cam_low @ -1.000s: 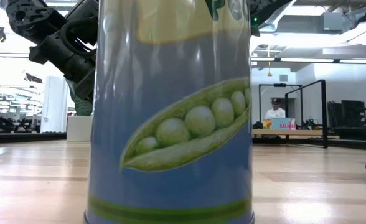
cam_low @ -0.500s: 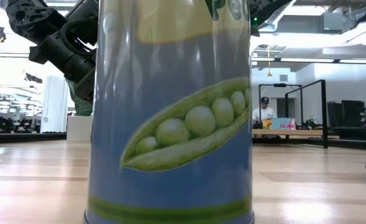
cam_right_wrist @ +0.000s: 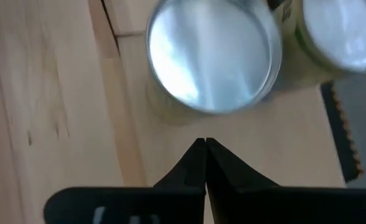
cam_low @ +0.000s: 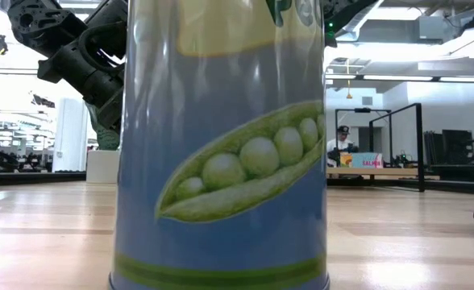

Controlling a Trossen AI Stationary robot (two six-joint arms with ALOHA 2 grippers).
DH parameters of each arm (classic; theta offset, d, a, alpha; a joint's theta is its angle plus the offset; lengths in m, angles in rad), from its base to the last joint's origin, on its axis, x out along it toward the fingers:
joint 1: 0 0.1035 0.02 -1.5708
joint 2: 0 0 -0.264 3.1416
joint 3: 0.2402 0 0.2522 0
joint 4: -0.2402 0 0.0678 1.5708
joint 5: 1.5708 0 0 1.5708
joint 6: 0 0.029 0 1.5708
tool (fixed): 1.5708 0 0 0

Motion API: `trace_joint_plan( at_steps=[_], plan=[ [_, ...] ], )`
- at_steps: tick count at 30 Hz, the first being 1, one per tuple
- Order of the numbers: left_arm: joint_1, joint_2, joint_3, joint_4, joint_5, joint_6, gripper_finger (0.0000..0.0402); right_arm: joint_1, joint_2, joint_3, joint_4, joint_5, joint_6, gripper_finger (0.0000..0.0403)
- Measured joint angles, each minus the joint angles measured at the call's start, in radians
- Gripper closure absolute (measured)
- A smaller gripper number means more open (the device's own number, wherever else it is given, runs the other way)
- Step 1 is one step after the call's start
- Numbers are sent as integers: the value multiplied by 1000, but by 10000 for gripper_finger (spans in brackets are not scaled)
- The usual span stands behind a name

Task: Pick and place cans onto a shelf
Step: Move the canned green peas to the middle left of the table

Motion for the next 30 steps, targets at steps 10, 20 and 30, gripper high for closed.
trace_joint_plan(
  at_steps=[10, 20, 30],
  plan=[
    [0, 0, 0, 0, -5, 0, 262, 79, 0, 0, -248, 0, 149, 373],
    [0, -14, 18, -47, -49, -16, 262, 305, 0, 0, -397, -1, 296, 377],
    [-30, -104, 438, -1143, -25, -209, 262, 466, 0, 0, -406, 19, 376, 379]
  ],
)
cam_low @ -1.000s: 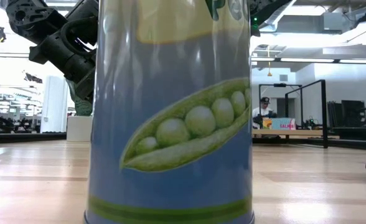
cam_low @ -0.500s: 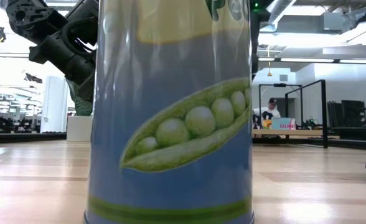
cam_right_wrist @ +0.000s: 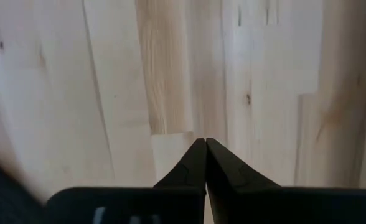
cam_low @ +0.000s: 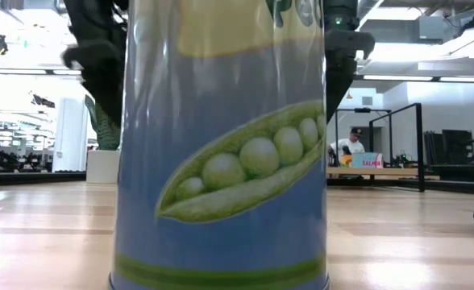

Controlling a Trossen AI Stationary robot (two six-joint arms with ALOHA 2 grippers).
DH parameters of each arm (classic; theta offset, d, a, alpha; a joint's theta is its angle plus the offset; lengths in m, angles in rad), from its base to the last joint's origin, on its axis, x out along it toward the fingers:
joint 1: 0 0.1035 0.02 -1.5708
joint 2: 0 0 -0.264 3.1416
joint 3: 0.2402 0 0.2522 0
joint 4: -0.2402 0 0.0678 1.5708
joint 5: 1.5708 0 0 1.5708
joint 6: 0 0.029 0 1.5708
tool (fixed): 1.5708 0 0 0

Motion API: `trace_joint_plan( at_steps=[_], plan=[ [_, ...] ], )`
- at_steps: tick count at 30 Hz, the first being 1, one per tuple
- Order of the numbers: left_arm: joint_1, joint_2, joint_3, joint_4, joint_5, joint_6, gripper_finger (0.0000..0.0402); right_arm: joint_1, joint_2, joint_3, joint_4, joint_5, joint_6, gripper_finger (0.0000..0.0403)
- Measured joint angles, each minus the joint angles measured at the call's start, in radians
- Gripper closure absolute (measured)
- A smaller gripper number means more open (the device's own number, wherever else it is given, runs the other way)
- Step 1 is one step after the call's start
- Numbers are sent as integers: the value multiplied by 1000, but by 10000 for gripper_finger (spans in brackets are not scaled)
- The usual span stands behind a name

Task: Pick and place cans onto a shelf
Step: Move the canned green peas to the middle left of the table

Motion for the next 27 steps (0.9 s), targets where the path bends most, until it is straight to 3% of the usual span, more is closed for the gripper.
trace_joint_plan(
  at_steps=[3, 7, 12, 15, 17, 22, 27],
  plan=[
    [-33, 0, 73, -229, 31, -120, 262, 24, 0, 0, 0, 57, 22, 381],
    [-105, 0, 73, -419, 68, -307, 262, 42, 0, 0, -4, 119, 32, 379],
    [-252, 1, 42, -565, 248, -511, 263, 46, 0, 0, -8, 142, 21, 374],
    [-357, 1, 42, -594, 367, -616, 276, 46, 0, 0, -8, 142, 14, 378],
    [-419, 1, 42, -591, 392, -689, 298, 46, 0, 0, -8, 142, 13, 380],
    [-523, 9, 42, -544, 349, -825, 388, 46, 0, 0, -5, 142, 14, 380],
    [-570, 9, 42, -558, 360, -937, 398, 45, 0, 0, -4, 142, 13, 374]
  ],
)
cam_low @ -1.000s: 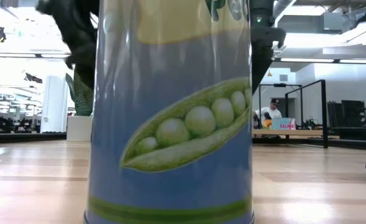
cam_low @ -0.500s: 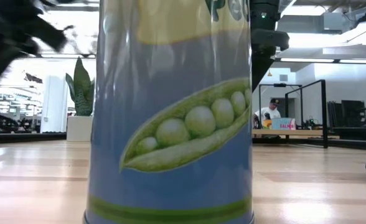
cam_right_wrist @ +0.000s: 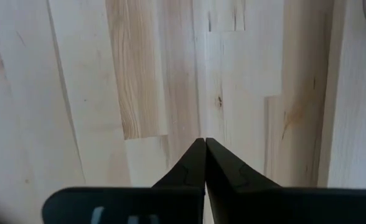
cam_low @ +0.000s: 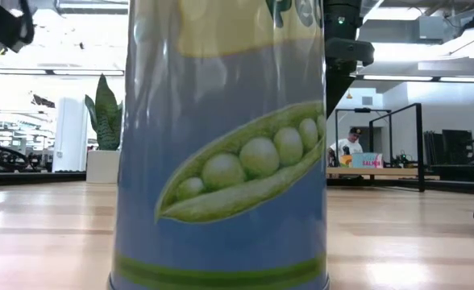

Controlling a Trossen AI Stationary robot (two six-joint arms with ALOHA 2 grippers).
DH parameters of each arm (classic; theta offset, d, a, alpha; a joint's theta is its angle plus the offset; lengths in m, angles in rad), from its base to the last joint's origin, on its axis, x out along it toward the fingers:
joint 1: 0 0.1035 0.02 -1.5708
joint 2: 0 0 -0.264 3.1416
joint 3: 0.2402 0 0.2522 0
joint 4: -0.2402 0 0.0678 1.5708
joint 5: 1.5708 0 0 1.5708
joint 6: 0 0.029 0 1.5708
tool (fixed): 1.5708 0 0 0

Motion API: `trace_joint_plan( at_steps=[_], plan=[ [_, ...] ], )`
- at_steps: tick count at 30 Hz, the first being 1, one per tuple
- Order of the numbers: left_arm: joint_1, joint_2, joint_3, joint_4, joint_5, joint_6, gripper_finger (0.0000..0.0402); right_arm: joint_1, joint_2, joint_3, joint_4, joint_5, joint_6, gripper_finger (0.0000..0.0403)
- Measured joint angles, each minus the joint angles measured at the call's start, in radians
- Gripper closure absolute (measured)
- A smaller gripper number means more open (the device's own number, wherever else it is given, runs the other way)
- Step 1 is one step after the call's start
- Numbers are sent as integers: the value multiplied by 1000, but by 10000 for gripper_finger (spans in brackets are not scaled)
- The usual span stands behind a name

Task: Pick and place cans onto a shelf
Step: Move the canned green peas to the middle left of the table, then move the canned black beans to the center of the table

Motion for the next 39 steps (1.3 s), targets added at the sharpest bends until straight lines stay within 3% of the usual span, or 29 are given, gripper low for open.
trace_joint_plan(
  at_steps=[6, 10, 16, 22, 26, 30, 35, 39],
  plan=[
    [-31, 20, -10, 32, 4, -75, 401, 0, 0, 0, 0, 0, -17, 380],
    [-36, 57, -97, 187, 30, -59, 401, 0, 0, 0, 0, 0, -27, 381],
    [-30, 85, -163, 225, 2, -32, 401, -2, 0, 0, -8, 0, -30, 374],
    [86, 85, -213, 401, -278, 115, 402, -1, 0, 0, -11, 0, -26, 379],
    [197, 85, -191, 603, -495, 338, 401, -1, 0, 0, -14, 0, -26, 381],
    [243, 85, -130, 584, -409, 480, 401, -1, 0, 0, -34, -1, -25, 377],
    [242, 85, -119, 388, -356, 407, 401, -1, 0, 0, -33, -1, -25, 372],
    [233, 85, -119, 303, -115, 328, 401, -1, 0, 0, -34, -1, -26, 374]
  ],
)
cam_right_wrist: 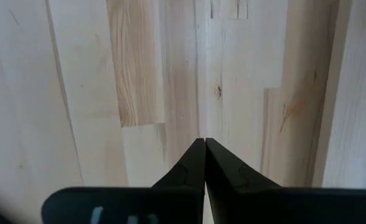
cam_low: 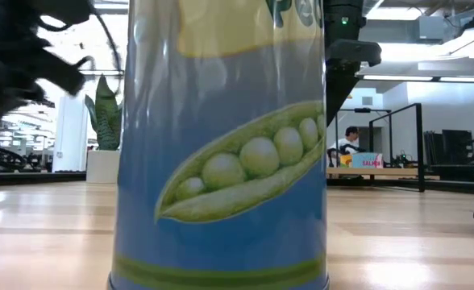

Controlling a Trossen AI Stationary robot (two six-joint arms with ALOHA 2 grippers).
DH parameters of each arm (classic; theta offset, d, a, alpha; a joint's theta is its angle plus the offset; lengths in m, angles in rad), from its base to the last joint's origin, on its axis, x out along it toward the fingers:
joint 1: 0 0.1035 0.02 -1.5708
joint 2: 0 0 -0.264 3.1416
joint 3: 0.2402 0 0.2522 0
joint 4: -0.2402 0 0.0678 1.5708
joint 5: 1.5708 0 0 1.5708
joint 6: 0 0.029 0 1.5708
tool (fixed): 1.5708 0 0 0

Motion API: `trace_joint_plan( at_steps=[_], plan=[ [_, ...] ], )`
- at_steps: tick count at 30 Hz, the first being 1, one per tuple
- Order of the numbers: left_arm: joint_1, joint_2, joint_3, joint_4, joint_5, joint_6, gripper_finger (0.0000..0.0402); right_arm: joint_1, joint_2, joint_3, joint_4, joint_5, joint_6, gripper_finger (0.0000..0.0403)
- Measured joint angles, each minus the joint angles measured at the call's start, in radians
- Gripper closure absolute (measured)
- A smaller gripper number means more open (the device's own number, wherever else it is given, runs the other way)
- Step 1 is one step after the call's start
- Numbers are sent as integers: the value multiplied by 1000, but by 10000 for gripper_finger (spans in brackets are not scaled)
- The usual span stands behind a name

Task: Pick and place cans onto a shelf
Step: Move the canned black beans to the center of the table

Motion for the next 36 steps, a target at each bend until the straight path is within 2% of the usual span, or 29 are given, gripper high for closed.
trace_joint_plan(
  at_steps=[3, 7, 16, 19, 21, 24, 32, 36],
  plan=[
    [-33, 0, 0, -11, 190, -70, 401, 0, 0, 0, 0, 0, 0, 377],
    [-114, 0, 0, 26, 296, -223, 401, -2, 0, 0, 4, 0, -30, 380],
    [-306, 0, 73, 48, 314, -510, 401, -2, 0, 0, 6, 0, -71, 375],
    [-346, 0, 96, 50, 414, -578, 401, -2, 0, 0, 4, 0, -71, 377],
    [-369, 0, 100, 47, 495, -596, 401, -2, 0, 0, 5, 0, -71, 379],
    [-395, 0, 100, 50, 548, -592, 401, -2, 0, 0, 10, -1, -70, 380],
    [-419, 6, 101, 180, 522, -590, 401, -2, 0, 0, 15, -6, 7, 374],
    [-440, 74, 102, 214, 569, -595, 401, -2, 0, 0, 15, -6, 8, 377]
  ],
)
